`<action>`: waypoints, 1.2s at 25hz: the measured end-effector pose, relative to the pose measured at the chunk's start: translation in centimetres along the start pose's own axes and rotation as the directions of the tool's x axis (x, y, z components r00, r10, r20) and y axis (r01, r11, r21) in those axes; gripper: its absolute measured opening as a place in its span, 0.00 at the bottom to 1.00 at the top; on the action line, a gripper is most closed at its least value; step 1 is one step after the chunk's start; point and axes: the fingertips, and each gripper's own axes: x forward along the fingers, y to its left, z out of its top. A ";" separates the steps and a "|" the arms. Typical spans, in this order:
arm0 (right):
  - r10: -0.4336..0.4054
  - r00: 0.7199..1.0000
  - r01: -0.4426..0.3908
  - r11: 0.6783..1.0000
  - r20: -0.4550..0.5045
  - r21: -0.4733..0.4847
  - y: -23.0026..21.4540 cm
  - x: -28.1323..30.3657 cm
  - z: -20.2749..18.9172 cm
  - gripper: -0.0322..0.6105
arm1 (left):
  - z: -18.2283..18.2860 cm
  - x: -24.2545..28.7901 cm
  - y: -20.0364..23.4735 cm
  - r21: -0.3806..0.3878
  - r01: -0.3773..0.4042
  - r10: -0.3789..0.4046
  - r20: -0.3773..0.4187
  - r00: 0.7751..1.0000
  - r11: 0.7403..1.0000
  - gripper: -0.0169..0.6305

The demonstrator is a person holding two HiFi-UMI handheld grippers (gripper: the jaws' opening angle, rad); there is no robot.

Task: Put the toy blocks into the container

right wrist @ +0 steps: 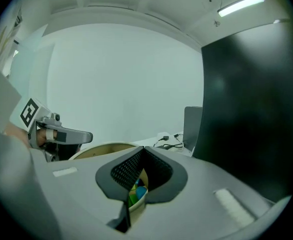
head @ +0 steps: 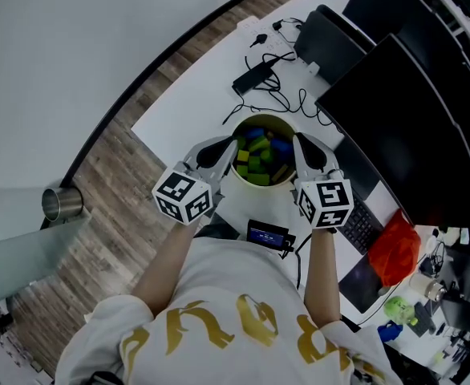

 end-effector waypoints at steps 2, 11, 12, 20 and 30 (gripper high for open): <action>-0.005 1.000 0.005 1.000 0.004 0.007 0.2 -0.6 0.0 0.09 | -0.1 -0.2 -0.2 0.008 -0.007 0.007 -0.003 1.000 1.000 0.04; -0.034 0.998 0.029 0.995 0.053 0.091 1.0 -3.6 -0.2 0.09 | -0.4 -2.1 -1.0 0.040 -0.083 0.083 0.010 0.997 0.996 0.04; -0.039 0.998 0.033 0.994 0.054 0.100 1.1 -4.1 -0.3 0.09 | -0.3 -2.3 -1.3 0.043 -0.086 0.085 0.015 0.996 0.995 0.04; -0.066 0.995 0.056 0.990 0.076 0.126 2.0 -7.4 -0.7 0.09 | -0.5 -3.9 -3.8 0.064 -0.083 0.081 0.039 0.996 0.995 0.04; -0.074 0.993 0.061 0.988 0.094 0.140 3.2 -10.8 -1.4 0.09 | -1.2 -6.0 -6.3 0.075 -0.080 0.076 0.061 0.995 0.994 0.04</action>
